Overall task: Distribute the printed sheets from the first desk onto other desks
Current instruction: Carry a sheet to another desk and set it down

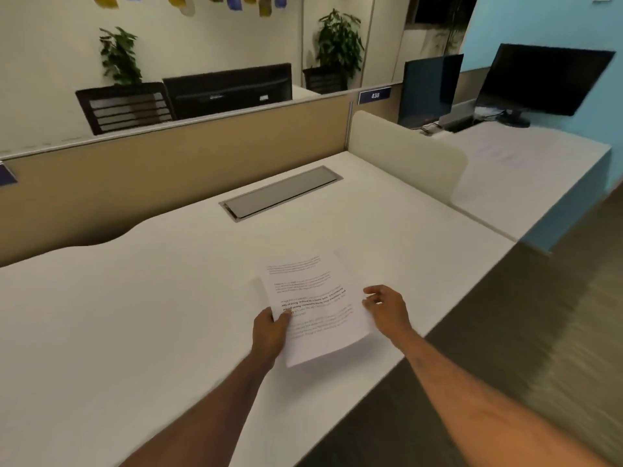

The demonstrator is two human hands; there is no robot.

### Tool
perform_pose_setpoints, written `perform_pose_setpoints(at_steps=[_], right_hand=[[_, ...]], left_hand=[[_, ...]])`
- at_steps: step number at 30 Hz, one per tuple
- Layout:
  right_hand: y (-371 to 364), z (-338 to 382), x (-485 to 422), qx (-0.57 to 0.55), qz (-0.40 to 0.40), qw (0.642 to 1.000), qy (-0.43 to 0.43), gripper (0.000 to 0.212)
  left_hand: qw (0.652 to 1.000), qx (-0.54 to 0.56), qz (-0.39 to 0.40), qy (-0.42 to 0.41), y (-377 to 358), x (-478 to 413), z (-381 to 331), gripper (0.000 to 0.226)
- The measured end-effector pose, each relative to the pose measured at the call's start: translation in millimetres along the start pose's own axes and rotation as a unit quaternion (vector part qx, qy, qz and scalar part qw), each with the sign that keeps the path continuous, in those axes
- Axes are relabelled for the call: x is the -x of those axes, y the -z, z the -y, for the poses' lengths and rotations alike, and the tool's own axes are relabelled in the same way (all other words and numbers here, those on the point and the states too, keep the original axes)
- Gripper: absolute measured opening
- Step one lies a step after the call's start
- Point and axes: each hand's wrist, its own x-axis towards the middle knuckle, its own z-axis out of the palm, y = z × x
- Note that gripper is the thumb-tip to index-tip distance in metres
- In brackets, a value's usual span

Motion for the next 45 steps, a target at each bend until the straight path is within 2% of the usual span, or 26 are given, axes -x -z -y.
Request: perform_pose_setpoints(at_steps=[8, 12, 15, 17, 19, 21, 23, 25, 27, 30, 35, 38, 42, 45], right_hand=[[-11.5, -15.2, -89.4, -0.003, 0.063, 0.998, 0.009, 0.015], [-15.6, -16.3, -128.4, 0.001, 0.105, 0.994, 0.009, 0.012], [-20.9, -15.8, -153.8, 0.003, 0.128, 0.992, 0.009, 0.013], [-24.2, -16.0, -165.8, 0.008, 0.148, 0.989, 0.009, 0.015], [-27.0, -17.5, -174.7, 0.023, 0.166, 0.986, 0.017, 0.017], [-28.6, -19.3, -178.2, 0.041, 0.187, 0.981, 0.039, 0.019], [-27.0, -20.3, -177.8, 0.066, 0.203, 0.972, 0.093, 0.025], [-25.5, -24.9, -178.6, 0.133, 0.217, 0.951, 0.176, 0.039], [-23.4, -33.0, -179.5, 0.245, 0.247, 0.905, 0.245, 0.057], [-22.2, -45.5, -179.6, 0.362, 0.28, 0.843, 0.281, 0.071], [-22.2, -40.7, -171.9, 0.371, 0.269, 0.839, 0.294, 0.082], [-30.9, -29.5, -166.1, 0.36, 0.26, 0.832, 0.333, 0.085], [-67.0, -12.3, -147.8, 0.332, 0.28, 0.804, 0.407, 0.086], [-103.3, -1.2, -105.8, 0.322, 0.316, 0.767, 0.456, 0.088]], left_hand=[[0.994, -0.03, -0.085, 0.054, -23.7, -38.9, -1.1, 0.02], [0.981, -0.12, -0.135, 0.065, -33.6, -42.0, 5.0, 0.035], [0.954, -0.239, -0.179, 0.038, -41.3, -36.3, 14.4, 0.055], [0.917, -0.365, -0.162, -0.002, -47.1, -30.0, 21.0, 0.064], [0.874, -0.47, -0.123, -0.007, -54.3, -24.1, 24.6, 0.068], [0.851, -0.515, -0.099, 0.003, -60.6, -20.2, 28.1, 0.067], [0.845, -0.525, -0.099, 0.011, -63.8, -18.9, 28.2, 0.065], [0.841, -0.532, -0.1, 0.015, -63.5, -20.6, 26.4, 0.066], [0.836, -0.54, -0.098, 0.015, -62.7, -22.3, 25.2, 0.066], [0.831, -0.547, -0.102, 0.011, -61.9, -22.8, 26.0, 0.066], [0.84, -0.536, -0.083, 0.012, -56.1, -23.1, 19.2, 0.065], [0.848, -0.523, -0.089, 0.013, -44.0, -12.0, 13.7, 0.068], [0.833, -0.534, -0.139, 0.033, -17.1, 22.7, 12.1, 0.074], [0.809, -0.555, -0.181, 0.072, 14.8, 68.6, 26.2, 0.08]])
